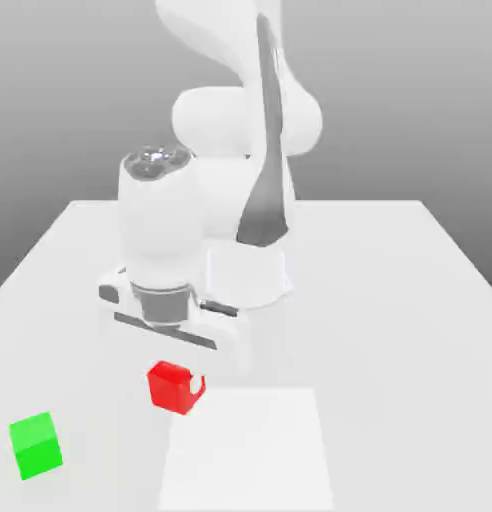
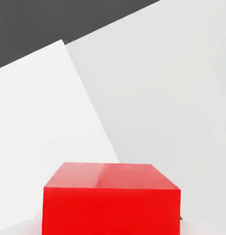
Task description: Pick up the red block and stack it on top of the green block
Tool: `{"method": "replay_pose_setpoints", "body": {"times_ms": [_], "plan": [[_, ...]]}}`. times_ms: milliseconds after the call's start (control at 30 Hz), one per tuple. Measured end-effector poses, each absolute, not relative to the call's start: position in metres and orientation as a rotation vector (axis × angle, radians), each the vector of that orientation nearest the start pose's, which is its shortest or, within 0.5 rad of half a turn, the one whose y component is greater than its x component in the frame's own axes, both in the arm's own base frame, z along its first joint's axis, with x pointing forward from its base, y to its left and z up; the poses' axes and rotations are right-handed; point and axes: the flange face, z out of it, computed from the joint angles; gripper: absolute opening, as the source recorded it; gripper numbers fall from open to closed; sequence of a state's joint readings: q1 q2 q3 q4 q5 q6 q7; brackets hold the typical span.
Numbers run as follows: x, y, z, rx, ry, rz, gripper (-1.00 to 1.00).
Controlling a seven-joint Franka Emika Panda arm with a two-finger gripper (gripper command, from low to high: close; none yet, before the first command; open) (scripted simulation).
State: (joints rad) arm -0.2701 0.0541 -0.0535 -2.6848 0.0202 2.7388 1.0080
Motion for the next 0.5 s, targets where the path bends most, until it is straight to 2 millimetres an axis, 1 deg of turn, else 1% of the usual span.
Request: {"method": "replay_pose_setpoints", "body": {"times_ms": [133, 200, 233, 300, 367, 400, 500], "plan": [[0.41, -0.202, 0.232, -2.254, 2.178, 0.004, -1.0], [0.415, -0.239, 0.24, -2.155, 2.28, 0.002, -1.0], [0.416, -0.252, 0.24, -2.118, 2.316, 0.001, -1.0], [0.417, -0.263, 0.222, -2.09, 2.343, 0.0, -1.0], [0.417, -0.266, 0.196, -2.083, 2.35, -0.001, -1.0], [0.417, -0.266, 0.186, -2.082, 2.352, -0.001, 1.0], [0.417, -0.266, 0.186, -2.082, 2.351, -0.001, 1.0]]}}
